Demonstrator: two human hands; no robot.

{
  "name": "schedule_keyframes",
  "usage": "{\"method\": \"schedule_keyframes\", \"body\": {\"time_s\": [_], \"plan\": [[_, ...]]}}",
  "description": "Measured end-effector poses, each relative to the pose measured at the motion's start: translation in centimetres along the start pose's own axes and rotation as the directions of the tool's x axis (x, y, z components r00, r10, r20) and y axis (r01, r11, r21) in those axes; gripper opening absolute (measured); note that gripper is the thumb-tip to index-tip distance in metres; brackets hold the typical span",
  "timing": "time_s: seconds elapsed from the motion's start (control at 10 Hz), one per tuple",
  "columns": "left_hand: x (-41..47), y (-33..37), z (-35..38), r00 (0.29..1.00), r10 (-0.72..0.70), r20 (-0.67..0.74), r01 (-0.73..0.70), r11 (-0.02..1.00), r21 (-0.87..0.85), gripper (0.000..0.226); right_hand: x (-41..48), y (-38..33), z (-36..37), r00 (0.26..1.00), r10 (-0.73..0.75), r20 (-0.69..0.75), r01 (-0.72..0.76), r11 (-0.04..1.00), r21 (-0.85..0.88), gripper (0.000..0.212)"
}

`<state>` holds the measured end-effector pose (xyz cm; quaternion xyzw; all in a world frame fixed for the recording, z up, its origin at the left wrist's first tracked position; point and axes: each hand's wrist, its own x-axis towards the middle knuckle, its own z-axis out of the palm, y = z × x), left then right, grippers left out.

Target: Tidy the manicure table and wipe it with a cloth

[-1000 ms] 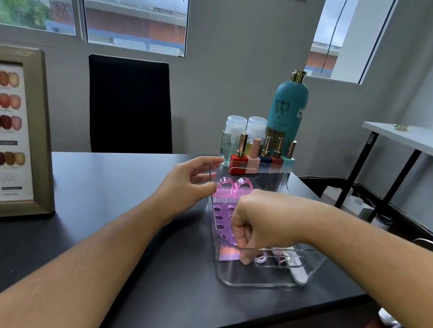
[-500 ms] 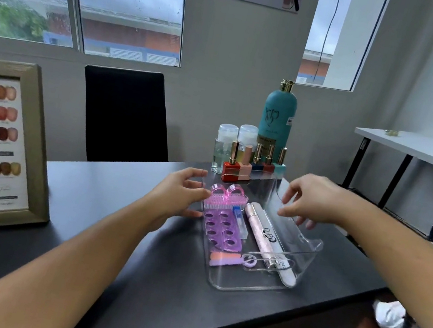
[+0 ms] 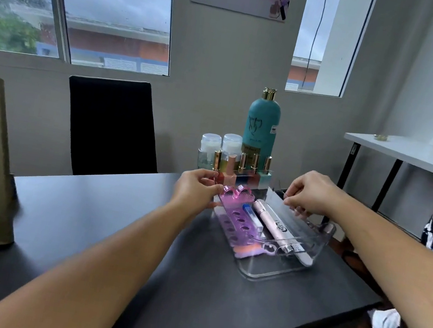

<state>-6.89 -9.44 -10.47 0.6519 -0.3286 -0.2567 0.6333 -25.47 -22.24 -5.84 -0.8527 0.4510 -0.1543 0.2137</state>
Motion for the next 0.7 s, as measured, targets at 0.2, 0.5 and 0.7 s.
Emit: {"method": "schedule_keyframes", "body": {"time_s": [0.2,0.5,0.7], "plan": [[2.2,-0.9,2.4,0.986,0.057,-0.158,-0.055,0.998,0.016,0.029,3.0,1.4,-0.3,0.996,0.011,-0.090,-0.011,1.000,0.001,0.010],[3.2,-2.0,3.5,0.981,0.096,-0.166,-0.096,0.995,0.008,0.040,4.7,1.1,0.0,0.993,0.026,-0.111,-0.033,0.998,-0.057,0.003],[2.4,-0.7,2.2,0.981,0.143,-0.127,-0.137,0.989,0.058,0.038,3.8,-0.3,-0.3,0.952,-0.070,-0.299,0.032,0.991,-0.130,0.011]]}}
